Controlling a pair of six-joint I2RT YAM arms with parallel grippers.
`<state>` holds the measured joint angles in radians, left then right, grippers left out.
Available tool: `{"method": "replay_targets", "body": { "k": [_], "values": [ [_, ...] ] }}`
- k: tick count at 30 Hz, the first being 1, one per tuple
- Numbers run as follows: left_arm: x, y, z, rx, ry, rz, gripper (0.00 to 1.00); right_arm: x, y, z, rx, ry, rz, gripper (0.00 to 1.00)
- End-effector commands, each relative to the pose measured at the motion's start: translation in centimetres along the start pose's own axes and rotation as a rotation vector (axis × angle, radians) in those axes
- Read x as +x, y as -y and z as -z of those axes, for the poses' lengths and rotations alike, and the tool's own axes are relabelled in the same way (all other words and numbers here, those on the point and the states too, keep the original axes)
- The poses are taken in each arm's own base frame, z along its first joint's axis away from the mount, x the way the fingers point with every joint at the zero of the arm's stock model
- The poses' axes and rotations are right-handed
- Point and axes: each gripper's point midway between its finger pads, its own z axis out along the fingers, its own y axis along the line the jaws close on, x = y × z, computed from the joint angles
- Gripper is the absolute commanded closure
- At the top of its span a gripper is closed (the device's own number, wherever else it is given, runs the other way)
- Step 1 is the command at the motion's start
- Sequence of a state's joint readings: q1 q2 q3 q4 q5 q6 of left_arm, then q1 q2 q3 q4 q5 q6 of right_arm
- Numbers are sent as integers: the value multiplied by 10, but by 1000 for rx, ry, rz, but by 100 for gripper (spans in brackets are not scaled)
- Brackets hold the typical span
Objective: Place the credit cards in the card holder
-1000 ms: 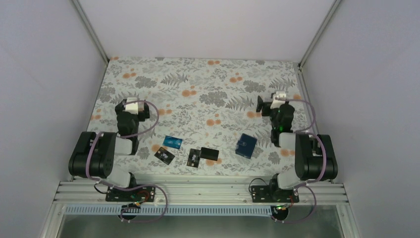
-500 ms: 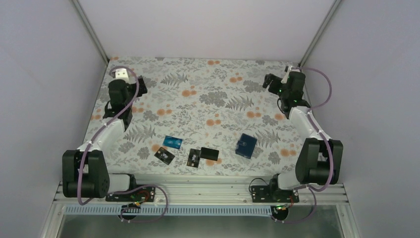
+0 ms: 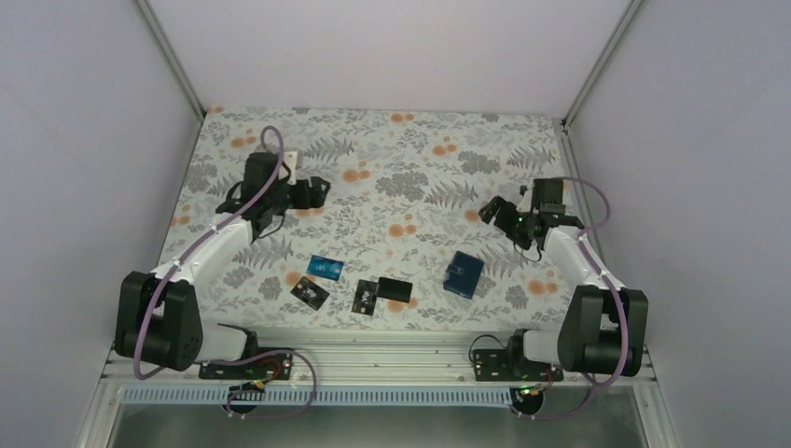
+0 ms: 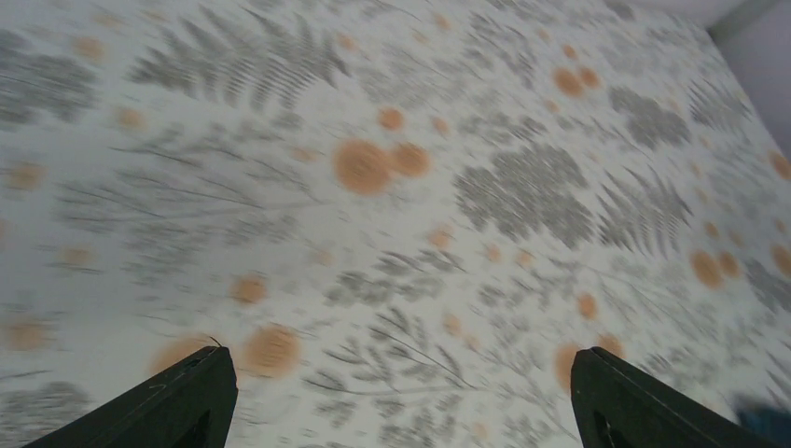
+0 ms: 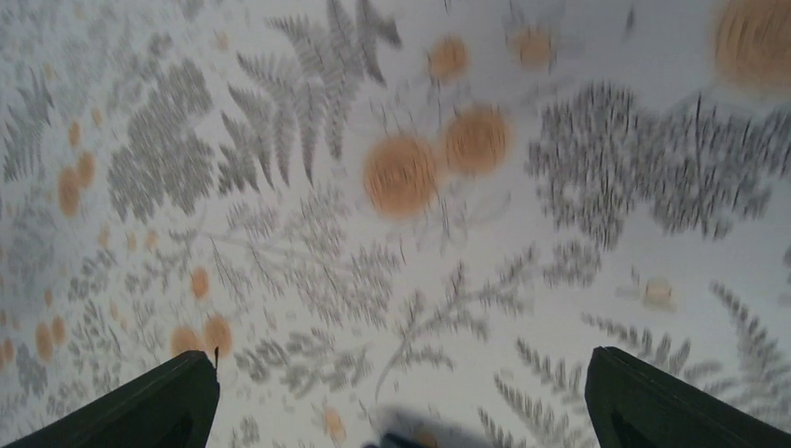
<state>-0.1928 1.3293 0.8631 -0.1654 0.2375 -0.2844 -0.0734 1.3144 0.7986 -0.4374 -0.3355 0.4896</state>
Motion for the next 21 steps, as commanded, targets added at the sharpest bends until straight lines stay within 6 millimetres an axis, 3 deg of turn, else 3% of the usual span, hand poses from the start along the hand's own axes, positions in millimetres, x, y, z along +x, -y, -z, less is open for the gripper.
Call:
{"method": "replay_targets", "body": {
  "k": [1, 10, 16, 21],
  "values": [
    [35, 50, -11, 158, -143, 23, 12, 47, 8, 1, -17, -161, -59, 1],
    [105, 144, -50, 290, -339, 18, 14, 91, 15, 16, -12, -276, -92, 2],
    [131, 210, -72, 377, -427, -63, 17, 138, 19, 9, -14, -409, -113, 14],
    [144, 240, -78, 431, -461, -102, 18, 166, 26, 3, 21, -483, -114, 24]
  ]
}}
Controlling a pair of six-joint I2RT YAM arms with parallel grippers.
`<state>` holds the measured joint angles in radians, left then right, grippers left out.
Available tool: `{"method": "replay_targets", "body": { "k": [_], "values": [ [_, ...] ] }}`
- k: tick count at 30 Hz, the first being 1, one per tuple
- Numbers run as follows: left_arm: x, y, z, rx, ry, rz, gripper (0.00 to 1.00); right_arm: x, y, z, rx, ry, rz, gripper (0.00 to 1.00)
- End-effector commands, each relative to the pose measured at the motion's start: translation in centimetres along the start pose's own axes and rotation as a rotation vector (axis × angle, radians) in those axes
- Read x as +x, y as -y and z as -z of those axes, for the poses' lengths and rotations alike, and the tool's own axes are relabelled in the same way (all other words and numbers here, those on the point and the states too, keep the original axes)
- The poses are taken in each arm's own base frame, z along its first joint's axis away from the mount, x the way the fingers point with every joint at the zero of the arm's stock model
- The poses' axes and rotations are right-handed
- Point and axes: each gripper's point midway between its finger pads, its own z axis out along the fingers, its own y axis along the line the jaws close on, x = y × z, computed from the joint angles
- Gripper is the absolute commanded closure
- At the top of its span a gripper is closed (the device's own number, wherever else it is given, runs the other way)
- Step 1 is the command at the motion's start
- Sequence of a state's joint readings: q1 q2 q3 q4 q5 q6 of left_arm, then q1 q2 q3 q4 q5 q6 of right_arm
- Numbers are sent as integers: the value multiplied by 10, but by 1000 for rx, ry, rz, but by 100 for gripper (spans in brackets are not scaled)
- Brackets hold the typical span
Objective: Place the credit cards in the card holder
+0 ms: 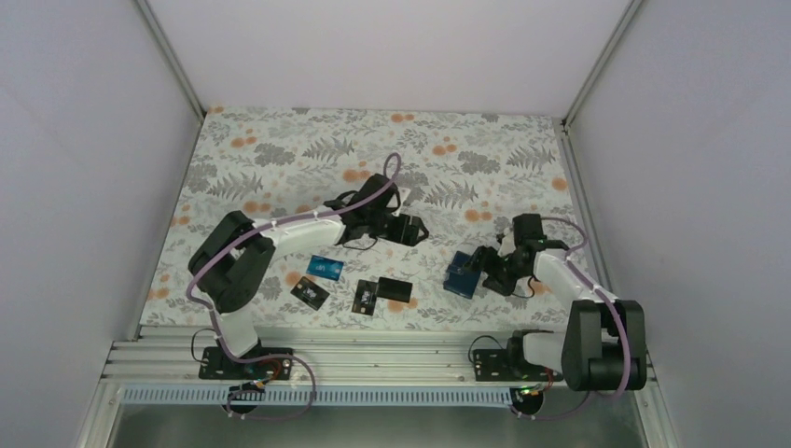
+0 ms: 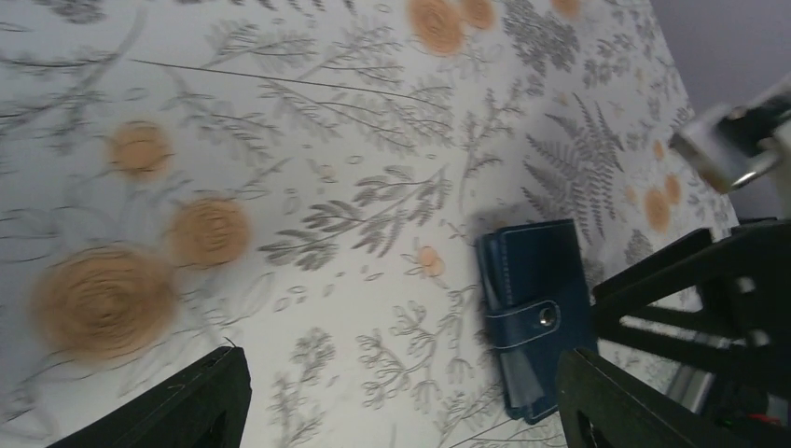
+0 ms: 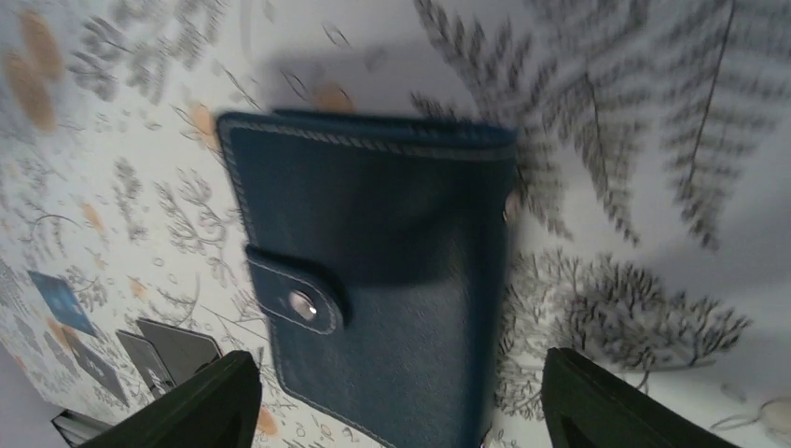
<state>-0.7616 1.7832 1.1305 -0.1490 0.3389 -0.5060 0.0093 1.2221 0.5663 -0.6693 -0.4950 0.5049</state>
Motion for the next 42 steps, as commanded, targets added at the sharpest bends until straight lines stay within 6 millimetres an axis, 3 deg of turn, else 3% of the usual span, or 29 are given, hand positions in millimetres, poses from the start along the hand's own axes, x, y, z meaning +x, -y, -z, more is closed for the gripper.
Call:
{"method": "replay_targets", "body": {
  "k": [1, 12, 19, 29, 37, 42],
  "values": [
    [-3, 21, -9, 46, -13, -16, 18, 20, 4, -10, 21, -67, -19, 26],
    [4, 22, -20, 78, -37, -52, 20, 24, 18, -26, 64, -85, -32, 63],
    [-3, 29, -18, 101, -19, -70, 22, 16, 3, -24, 8, -67, 5, 95],
    [-22, 39, 7, 160, 39, -67, 23, -15, -68, 2, -240, -11, 168, 96],
    [-60, 23, 65, 175, 158, -29, 23, -40, -140, 40, -476, 36, 333, 96],
    [-80, 18, 105, 213, 233, -31, 22, -44, -188, 70, -627, 61, 494, 96]
  ]
}}
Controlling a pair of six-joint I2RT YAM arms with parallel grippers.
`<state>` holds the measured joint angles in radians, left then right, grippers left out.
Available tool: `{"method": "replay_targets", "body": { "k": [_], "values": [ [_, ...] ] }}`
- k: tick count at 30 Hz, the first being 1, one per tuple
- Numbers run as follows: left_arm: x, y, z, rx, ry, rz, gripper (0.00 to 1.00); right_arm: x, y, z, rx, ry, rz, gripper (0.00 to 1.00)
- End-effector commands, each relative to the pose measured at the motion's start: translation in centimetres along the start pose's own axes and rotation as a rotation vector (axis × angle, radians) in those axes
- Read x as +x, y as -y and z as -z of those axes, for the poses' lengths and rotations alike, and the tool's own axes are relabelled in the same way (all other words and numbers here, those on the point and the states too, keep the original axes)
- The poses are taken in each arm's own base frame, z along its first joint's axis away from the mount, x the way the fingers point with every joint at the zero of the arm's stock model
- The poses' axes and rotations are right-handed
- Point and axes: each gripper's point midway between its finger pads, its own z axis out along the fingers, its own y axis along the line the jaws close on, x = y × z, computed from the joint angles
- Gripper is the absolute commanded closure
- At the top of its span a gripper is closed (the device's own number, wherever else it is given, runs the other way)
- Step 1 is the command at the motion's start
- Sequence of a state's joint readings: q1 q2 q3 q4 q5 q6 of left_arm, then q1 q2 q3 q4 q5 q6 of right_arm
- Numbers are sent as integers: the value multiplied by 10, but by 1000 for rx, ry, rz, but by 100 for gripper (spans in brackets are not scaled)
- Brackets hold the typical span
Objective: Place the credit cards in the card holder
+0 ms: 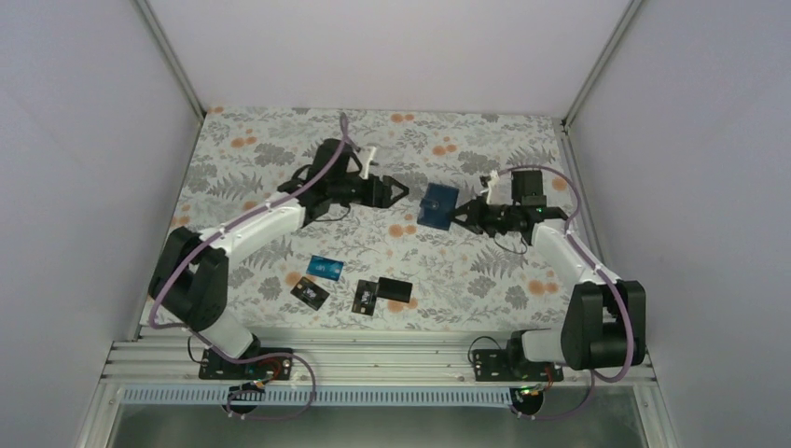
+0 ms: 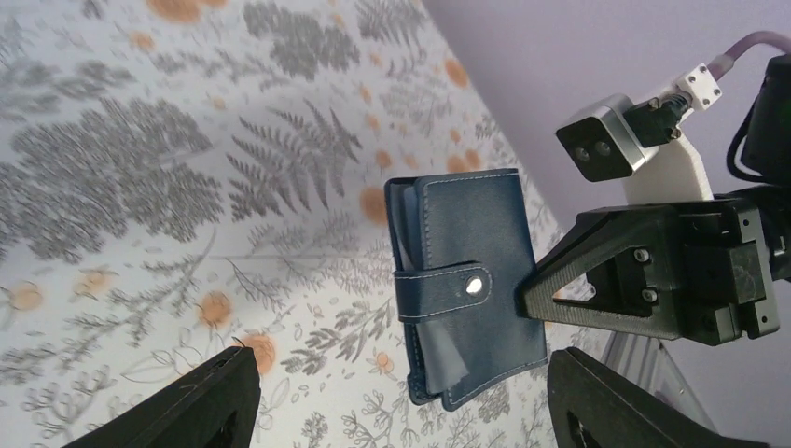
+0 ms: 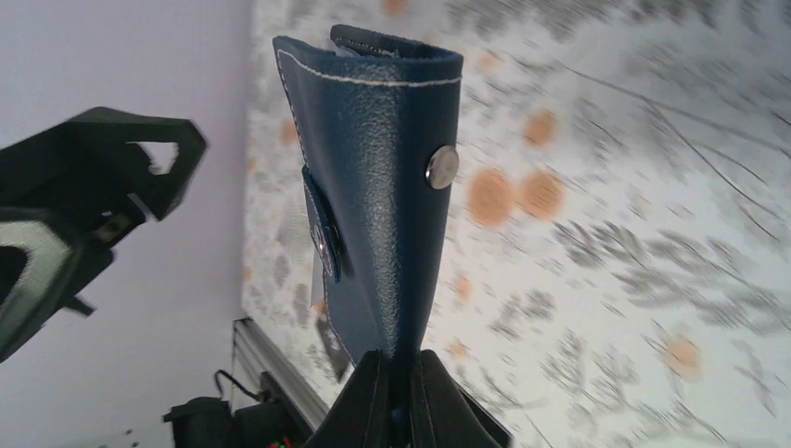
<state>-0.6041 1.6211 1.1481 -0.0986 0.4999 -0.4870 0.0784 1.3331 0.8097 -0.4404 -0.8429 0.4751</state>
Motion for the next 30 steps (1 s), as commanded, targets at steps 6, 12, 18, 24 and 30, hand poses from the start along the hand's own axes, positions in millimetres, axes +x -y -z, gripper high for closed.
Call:
{"method": "replay_targets", "body": {
  "k": [6, 12, 18, 24, 30],
  "values": [
    [-34, 46, 58, 217, 74, -102, 22, -20, -119, 14, -331, 21, 397, 96],
    [-41, 77, 78, 312, 84, -169, 23, -7, -162, 25, -433, 24, 539, 96],
    [-43, 88, 86, 343, 95, -179, 40, 13, -181, 26, -496, -17, 605, 96],
    [-44, 103, 91, 378, 100, -204, 89, 12, -186, 27, -472, 6, 635, 96],
    [-40, 121, 105, 447, 79, -228, 98, 7, -181, 22, -452, 29, 649, 14]
  ]
}}
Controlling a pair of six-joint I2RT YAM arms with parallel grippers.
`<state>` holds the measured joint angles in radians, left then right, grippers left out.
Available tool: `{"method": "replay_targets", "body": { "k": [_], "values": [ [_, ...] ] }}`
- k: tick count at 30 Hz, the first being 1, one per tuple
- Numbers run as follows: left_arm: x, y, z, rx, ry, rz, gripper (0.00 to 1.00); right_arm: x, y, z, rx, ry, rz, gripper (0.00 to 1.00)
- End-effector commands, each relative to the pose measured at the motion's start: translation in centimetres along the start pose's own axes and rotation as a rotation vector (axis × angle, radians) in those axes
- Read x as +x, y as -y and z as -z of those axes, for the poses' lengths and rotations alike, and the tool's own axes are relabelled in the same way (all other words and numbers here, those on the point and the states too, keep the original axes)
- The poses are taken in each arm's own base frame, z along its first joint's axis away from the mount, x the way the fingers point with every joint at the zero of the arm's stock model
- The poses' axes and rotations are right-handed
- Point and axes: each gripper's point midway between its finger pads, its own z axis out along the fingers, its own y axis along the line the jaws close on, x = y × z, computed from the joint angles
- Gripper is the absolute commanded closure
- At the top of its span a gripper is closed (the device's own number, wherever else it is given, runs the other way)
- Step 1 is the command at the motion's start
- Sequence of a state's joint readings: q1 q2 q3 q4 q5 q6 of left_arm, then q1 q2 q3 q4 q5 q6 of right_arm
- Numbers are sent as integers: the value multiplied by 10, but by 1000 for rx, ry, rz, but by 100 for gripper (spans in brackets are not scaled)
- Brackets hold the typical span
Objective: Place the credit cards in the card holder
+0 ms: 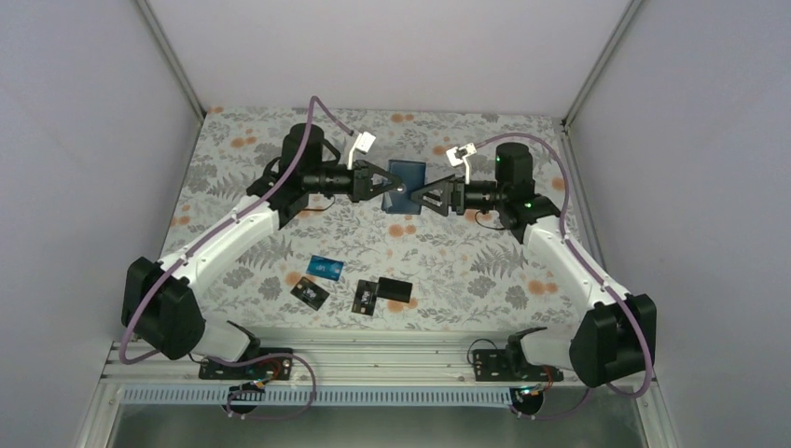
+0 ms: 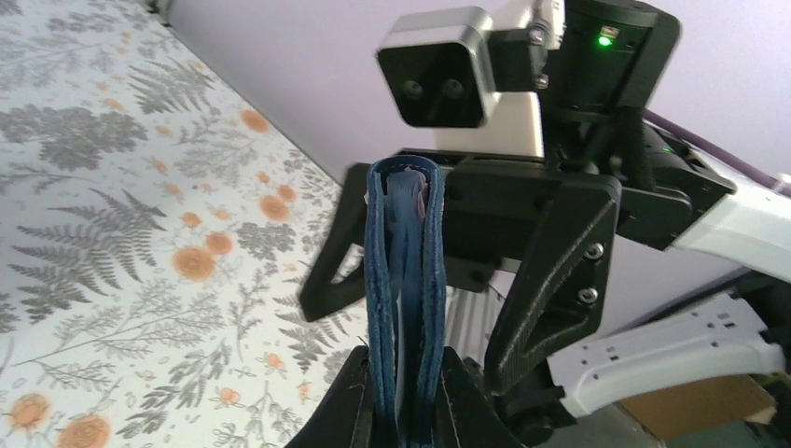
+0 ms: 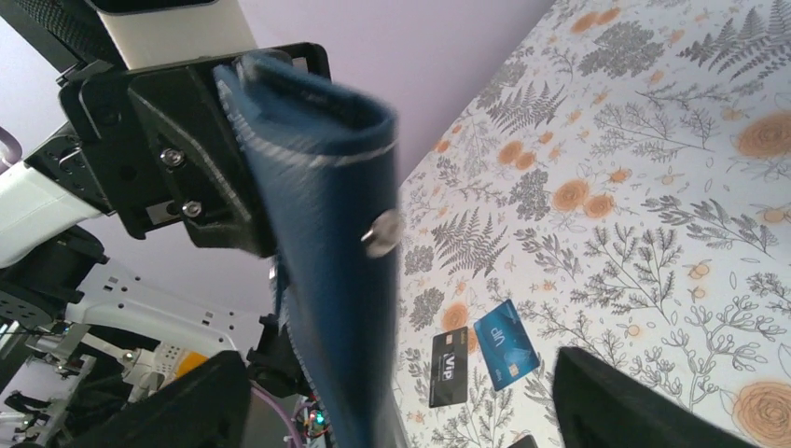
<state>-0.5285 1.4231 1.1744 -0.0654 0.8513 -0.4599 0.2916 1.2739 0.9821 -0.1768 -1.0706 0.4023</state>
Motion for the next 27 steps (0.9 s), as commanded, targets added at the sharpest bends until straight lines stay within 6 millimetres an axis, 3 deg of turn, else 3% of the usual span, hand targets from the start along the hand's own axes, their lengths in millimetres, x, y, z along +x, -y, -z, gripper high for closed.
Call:
{"method": "replay_targets", "body": {
  "k": [1, 12, 21, 25, 27],
  "values": [
    [-12, 41, 10, 121, -3, -65, 98, -9, -18, 2, -40, 20, 107, 13],
    [-23, 81, 20, 257, -49, -92, 97, 12, -71, 16, -258, -10, 259, 46],
    [-23, 97, 10, 332, -80, -113, 97, 11, -94, 13, -327, -27, 315, 67],
    [-26, 99, 9, 335, -73, -123, 96, 10, -101, 11, -345, -38, 334, 95],
    [-26, 96, 7, 327, -75, -120, 95, 9, -103, 11, -342, -33, 336, 96]
  ]
}}
